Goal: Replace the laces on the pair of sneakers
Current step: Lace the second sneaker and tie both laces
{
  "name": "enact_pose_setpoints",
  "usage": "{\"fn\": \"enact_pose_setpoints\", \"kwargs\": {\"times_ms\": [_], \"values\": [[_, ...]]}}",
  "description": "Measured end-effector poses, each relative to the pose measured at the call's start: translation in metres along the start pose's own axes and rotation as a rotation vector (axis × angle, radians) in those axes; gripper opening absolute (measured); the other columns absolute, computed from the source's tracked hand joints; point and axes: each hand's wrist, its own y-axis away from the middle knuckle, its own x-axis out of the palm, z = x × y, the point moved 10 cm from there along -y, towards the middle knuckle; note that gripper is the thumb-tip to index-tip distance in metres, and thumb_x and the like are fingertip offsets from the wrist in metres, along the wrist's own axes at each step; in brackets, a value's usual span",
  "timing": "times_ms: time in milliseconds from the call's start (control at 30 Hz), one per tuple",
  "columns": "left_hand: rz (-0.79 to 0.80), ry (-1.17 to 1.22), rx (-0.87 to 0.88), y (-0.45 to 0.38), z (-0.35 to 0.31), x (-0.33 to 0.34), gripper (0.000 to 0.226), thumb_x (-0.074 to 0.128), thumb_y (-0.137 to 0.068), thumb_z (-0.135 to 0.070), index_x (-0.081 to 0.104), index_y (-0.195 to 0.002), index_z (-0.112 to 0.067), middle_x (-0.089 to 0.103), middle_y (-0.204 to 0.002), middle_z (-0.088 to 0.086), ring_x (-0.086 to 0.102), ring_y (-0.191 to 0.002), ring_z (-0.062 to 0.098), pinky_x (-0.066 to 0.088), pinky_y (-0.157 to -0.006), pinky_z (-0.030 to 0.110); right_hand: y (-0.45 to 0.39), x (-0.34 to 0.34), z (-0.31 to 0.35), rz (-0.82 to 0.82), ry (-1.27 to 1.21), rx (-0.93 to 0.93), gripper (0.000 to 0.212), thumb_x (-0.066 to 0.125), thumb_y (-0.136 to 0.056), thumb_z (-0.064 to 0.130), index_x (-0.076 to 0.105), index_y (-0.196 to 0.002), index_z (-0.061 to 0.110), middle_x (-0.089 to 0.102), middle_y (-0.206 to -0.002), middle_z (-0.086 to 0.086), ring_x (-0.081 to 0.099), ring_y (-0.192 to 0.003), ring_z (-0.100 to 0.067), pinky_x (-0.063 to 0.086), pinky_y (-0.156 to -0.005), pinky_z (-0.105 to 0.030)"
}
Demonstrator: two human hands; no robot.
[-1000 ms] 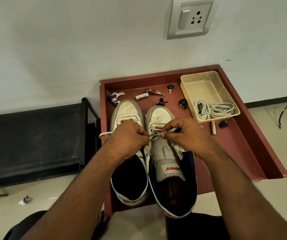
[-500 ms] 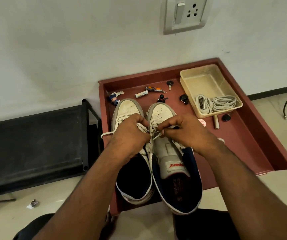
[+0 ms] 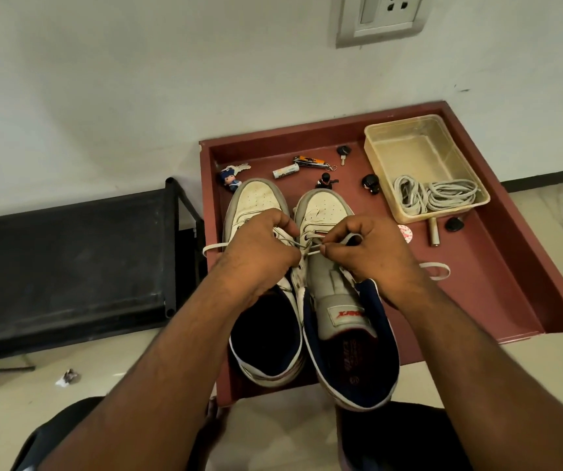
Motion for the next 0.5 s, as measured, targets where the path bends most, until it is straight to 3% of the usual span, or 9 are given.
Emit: {"fn": "enact_pose_setpoints", "kwargs": {"times_ms": [133,267,500], "values": [[0.014,0.004,-0.008,-0.0007,0.0010,-0.0003,0.034,0.068,-0.075,0.010,0.063,-0.094,-0.017,0.053,-0.057,0.000,0.039,-0.034,0.004,0.031,-0.037,0.017,0.0024,0.0044,0.0028,0.020,-0.020,-0.017,0.015,0.076,-0.077,0.001,0.071,-0.070,0.014,0.060,-0.050,0.015,0.048,-0.043,0.003,0.038,-0.041,-0.014],[0.024,0.006,-0.012,-0.0007,0.0025,0.0000,0.034,0.070,-0.074,0.009,0.064,-0.095,-0.018,0.056,-0.062,0.002,0.048,-0.049,0.012,0.040,-0.049,0.024,0.0015,0.0072,0.0011,0.025,-0.008,-0.025,0.021,0.076,-0.076,0.001,0.069,-0.066,0.018,0.059,-0.049,0.018,0.048,-0.043,0.003,0.037,-0.041,-0.013],[0.009,0.014,-0.020,-0.0001,0.0008,-0.0021,0.033,0.073,-0.071,0.011,0.066,-0.091,-0.015,0.057,-0.064,0.001,0.047,-0.046,0.007,0.038,-0.039,0.014,0.0008,0.0087,0.0011,0.032,0.015,-0.043,0.021,0.076,-0.076,0.001,0.070,-0.066,0.019,0.062,-0.055,0.017,0.050,-0.045,0.002,0.040,-0.043,-0.015]]}}
